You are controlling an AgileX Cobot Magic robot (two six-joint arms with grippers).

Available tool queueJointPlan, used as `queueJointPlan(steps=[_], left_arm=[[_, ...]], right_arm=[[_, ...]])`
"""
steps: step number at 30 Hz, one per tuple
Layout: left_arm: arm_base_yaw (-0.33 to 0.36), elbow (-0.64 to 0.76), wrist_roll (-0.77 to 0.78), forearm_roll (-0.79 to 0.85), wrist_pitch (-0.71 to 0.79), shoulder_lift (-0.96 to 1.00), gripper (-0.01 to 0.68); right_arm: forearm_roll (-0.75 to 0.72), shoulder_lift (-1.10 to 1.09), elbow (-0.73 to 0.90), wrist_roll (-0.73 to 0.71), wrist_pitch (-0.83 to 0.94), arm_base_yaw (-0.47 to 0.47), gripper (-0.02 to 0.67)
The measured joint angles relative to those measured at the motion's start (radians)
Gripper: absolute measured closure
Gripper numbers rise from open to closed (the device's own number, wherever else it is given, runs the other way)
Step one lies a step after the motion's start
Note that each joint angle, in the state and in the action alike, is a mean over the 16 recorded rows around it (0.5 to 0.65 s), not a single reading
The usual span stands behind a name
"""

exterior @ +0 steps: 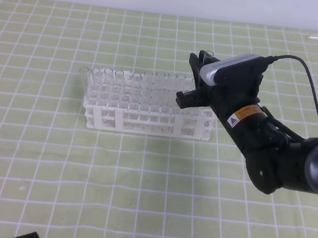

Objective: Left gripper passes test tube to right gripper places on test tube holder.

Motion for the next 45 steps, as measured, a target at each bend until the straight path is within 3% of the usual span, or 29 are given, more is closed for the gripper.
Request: queueJointPlan(steps=[8,22,28,33,45], left_arm=[[0.000,-0.001,0.000,0.000,0.001,0.000,0.675],[0.000,-0.004,-0.001,0.000,0.004,-0.001,0.675],[0.000,-0.004,0.000,0.000,0.004,-0.001,0.675],[0.000,-0.005,-0.001,-0.001,0.005,-0.001,0.676],[0.000,-0.007,-0.001,-0.001,0.010,-0.001,0.676]], right_arm=[[0.010,-0.002,0.000,-0.001,0.004,0.000,0.550],[0.013,-0.050,0.000,-0.001,0.054,0.000,0.379],[-0.010,-0.117,0.005,-0.001,0.120,0.000,0.347],[-0.033,-0.234,0.027,0.000,0.236,0.000,0.383],[-0.040,-0.741,0.139,0.006,0.704,0.000,0.607]])
